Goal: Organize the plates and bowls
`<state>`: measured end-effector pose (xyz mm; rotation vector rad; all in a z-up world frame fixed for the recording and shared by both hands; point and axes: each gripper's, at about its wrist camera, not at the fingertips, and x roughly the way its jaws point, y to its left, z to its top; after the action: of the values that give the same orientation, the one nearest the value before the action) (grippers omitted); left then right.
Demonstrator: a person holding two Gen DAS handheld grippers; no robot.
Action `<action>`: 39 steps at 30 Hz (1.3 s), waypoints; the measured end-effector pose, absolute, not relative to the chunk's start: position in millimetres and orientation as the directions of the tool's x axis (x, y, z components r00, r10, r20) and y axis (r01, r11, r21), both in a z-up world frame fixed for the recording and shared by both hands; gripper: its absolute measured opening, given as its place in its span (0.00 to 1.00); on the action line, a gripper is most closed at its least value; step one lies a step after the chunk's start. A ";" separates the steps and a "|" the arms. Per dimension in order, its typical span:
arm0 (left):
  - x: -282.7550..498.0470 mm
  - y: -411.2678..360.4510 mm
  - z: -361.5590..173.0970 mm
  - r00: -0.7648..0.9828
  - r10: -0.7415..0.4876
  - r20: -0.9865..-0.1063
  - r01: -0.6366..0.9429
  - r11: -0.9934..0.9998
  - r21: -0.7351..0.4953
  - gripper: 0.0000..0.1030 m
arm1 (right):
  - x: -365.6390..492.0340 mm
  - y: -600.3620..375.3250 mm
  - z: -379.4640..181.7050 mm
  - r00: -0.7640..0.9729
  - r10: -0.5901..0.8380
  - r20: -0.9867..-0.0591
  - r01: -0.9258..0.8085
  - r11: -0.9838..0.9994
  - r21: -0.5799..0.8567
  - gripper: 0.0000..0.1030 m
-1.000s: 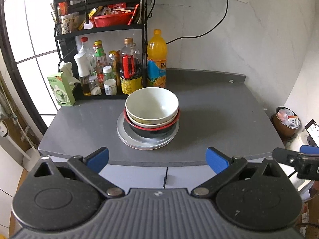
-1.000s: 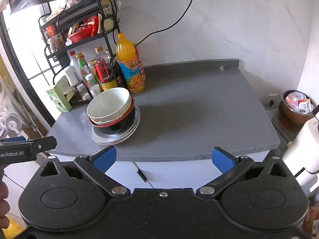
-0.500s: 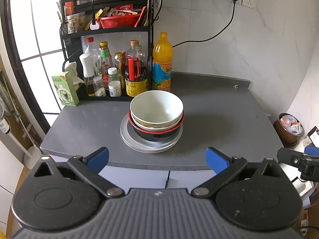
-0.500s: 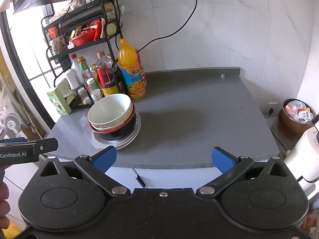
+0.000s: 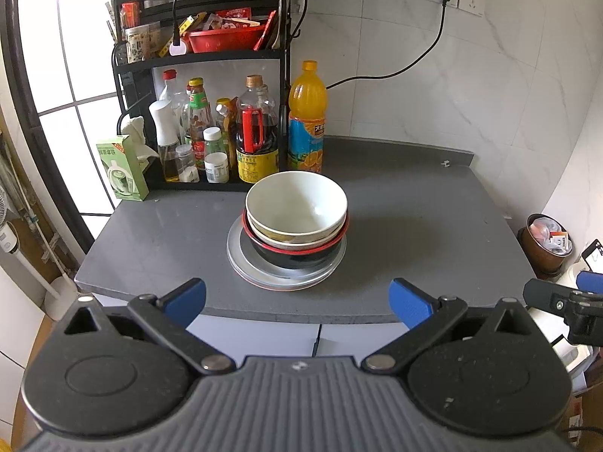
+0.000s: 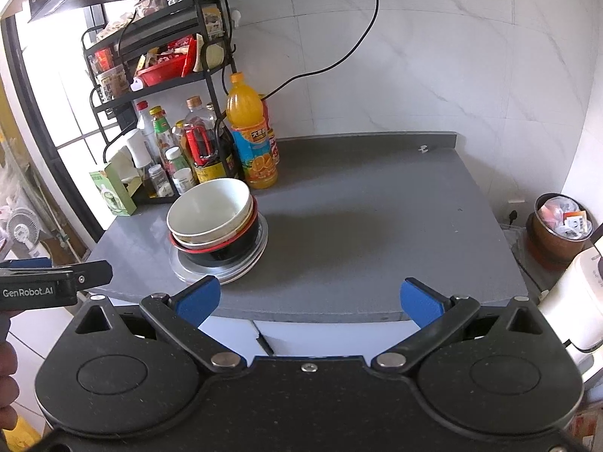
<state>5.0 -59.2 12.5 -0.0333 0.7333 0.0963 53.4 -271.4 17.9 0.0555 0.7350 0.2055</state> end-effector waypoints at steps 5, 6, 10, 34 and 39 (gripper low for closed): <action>5.4 -59.6 11.7 0.735 0.079 -0.674 -0.106 0.994 0.001 0.99 | 53.3 -272.8 18.7 0.724 0.201 -0.660 -0.161 0.979 0.122 1.00; 5.9 -60.1 11.6 0.734 0.077 -0.675 -0.105 0.994 0.000 0.99 | 53.4 -273.3 18.5 0.723 0.201 -0.661 -0.162 0.979 0.121 1.00; 6.0 -59.8 10.5 0.733 0.075 -0.676 -0.105 0.994 -0.003 0.99 | 53.4 -274.5 18.1 0.723 0.200 -0.662 -0.160 0.980 0.122 1.00; 8.1 -64.2 7.3 0.729 0.080 -0.679 -0.111 0.994 -0.002 0.99 | 54.9 -277.7 18.8 0.727 0.204 -0.656 -0.157 0.979 0.131 1.00; 8.0 -65.4 7.3 0.731 0.080 -0.678 -0.111 0.994 -0.002 0.99 | 54.7 -276.7 18.5 0.727 0.202 -0.656 -0.156 0.979 0.130 1.00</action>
<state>8.0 -65.4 7.3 -0.0431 0.7435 0.1052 54.7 -276.7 18.5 0.0672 0.7303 0.1974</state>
